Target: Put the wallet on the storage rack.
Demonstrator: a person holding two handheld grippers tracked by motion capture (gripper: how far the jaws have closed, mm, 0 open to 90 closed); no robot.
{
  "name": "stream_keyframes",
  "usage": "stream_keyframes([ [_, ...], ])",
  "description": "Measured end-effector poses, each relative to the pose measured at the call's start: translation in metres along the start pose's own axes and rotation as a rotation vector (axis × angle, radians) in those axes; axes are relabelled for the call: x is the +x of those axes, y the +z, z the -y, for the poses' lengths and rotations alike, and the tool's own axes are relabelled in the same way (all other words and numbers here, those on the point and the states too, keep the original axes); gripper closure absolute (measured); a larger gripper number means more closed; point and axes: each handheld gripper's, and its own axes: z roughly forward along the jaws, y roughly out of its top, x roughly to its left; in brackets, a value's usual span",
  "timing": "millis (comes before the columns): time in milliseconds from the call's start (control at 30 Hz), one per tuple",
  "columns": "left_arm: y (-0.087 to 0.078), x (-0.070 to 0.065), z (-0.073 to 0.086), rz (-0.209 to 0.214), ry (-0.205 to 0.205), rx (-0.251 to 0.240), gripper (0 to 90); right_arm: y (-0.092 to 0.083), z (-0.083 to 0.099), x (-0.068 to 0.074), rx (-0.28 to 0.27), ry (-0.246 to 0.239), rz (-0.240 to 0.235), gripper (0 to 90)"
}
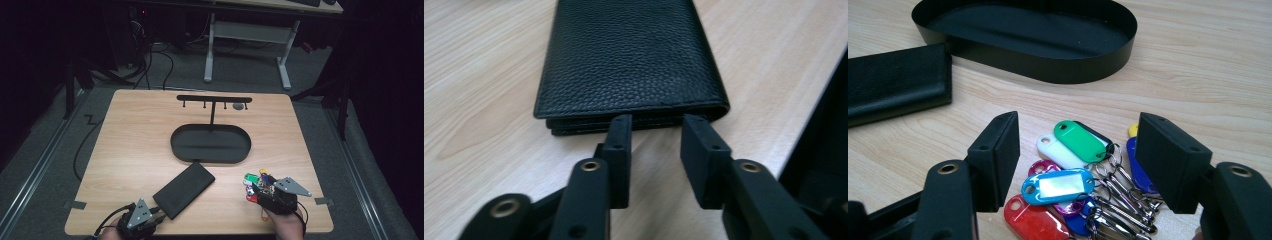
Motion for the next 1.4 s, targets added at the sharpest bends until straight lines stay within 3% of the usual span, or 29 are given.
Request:
stream_keyframes([
  [133,-0.004,0.003,0.000,-0.035,-0.008,-0.010,59.0,-0.001,0.001,-0.001,0.007,-0.001,-0.001,34.9],
  [200,-0.009,0.010,0.000,-0.050,-0.037,-0.045,58.9,-0.001,0.002,-0.002,0.015,0.002,0.000,34.9],
  [233,-0.013,0.019,-0.002,-0.052,-0.073,-0.086,58.0,-0.002,0.004,-0.003,0.019,0.004,0.003,35.3],
  [367,-0.011,0.030,-0.015,-0.058,-0.089,-0.119,53.1,-0.004,0.007,-0.005,0.027,0.014,0.001,35.2],
  [400,-0.010,0.033,-0.020,-0.040,-0.100,-0.123,53.0,-0.005,0.009,-0.006,0.032,0.017,0.004,34.9],
  [433,-0.006,0.038,-0.031,0.007,-0.139,-0.153,55.9,-0.008,0.010,-0.007,0.028,0.023,0.012,34.6],
  [467,-0.006,0.038,-0.031,0.007,-0.139,-0.153,57.5,-0.008,0.010,-0.007,0.028,0.023,0.012,34.6],
  [533,0.007,0.037,-0.052,0.035,-0.141,-0.171,57.3,-0.016,0.013,-0.010,0.019,0.043,0.030,34.6],
  [567,0.007,0.037,-0.052,0.035,-0.141,-0.171,56.3,-0.016,0.013,-0.010,0.019,0.043,0.030,34.6],
  [633,0.021,0.032,-0.069,0.035,-0.113,-0.158,55.1,-0.021,0.016,-0.012,0.019,0.048,0.039,34.7],
  [767,0.032,0.027,-0.068,0.032,-0.072,-0.143,54.1,-0.022,0.018,-0.013,0.020,0.051,0.049,34.6],
  [800,0.038,0.022,-0.063,0.025,-0.027,-0.106,52.9,-0.022,0.020,-0.013,0.029,0.049,0.053,34.6],
  [833,0.040,0.019,-0.061,0.018,-0.011,-0.100,51.8,-0.022,0.020,-0.013,0.031,0.048,0.053,34.5],
  [967,0.041,0.013,-0.056,0.027,0.007,-0.076,49.3,-0.023,0.022,-0.012,0.035,0.053,0.061,34.5],
  [1100,0.044,-0.003,-0.058,0.068,0.076,-0.047,48.9,-0.025,0.023,-0.012,0.036,0.055,0.063,34.5],
  [1200,0.045,-0.007,-0.057,0.046,0.104,-0.047,48.6,-0.025,0.022,-0.012,0.034,0.063,0.056,34.4],
  [1333,0.044,-0.010,-0.058,0.050,0.095,-0.051,47.2,-0.022,0.021,-0.012,0.035,0.063,0.050,34.4],
  [1367,0.046,-0.016,-0.058,0.008,0.130,-0.040,45.8,-0.021,0.021,-0.012,0.038,0.063,0.045,34.4],
  [1400,0.046,-0.016,-0.058,0.008,0.130,-0.040,44.4,-0.019,0.020,-0.012,0.037,0.061,0.041,34.4],
])
